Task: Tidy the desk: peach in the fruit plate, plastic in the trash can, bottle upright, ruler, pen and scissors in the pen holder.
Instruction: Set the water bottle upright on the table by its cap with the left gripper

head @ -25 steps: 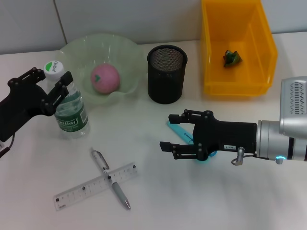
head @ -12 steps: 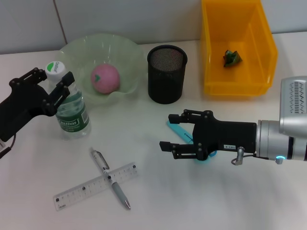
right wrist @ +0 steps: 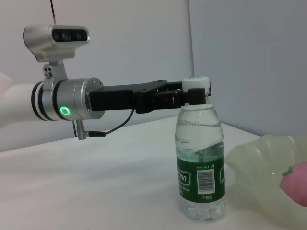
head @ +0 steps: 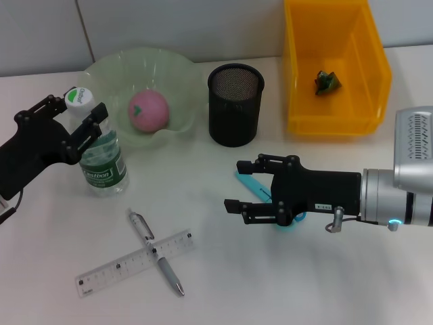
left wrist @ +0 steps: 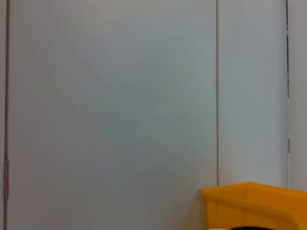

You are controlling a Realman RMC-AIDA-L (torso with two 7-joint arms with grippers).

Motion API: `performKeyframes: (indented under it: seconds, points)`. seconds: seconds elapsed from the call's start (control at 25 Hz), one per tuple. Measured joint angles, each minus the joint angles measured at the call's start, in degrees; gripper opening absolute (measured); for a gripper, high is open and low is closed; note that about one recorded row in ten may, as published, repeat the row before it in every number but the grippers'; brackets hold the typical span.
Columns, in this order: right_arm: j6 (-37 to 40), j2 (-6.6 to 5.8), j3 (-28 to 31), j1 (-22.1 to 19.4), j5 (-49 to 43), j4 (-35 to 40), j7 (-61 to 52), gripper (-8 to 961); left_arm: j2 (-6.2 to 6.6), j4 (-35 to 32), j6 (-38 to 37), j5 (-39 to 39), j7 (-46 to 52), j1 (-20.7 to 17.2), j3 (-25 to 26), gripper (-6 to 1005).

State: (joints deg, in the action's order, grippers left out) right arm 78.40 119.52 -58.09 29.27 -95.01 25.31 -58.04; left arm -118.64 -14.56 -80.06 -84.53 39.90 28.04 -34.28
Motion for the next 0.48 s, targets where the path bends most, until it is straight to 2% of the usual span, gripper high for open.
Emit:
performKeyframes:
  seconds: [0.32, 0.48]
  points:
    - [0.00, -0.08, 0.00, 0.19, 0.00, 0.00, -0.10, 768, -0.01, -0.24, -0.49, 0.13, 0.26, 0.00, 0.00, 555]
    - [0.00, -0.09, 0.00, 0.20, 0.00, 0.00, -0.12, 769, -0.01, -0.38, -0.84, 0.30, 0.47, 0.00, 0.00, 643]
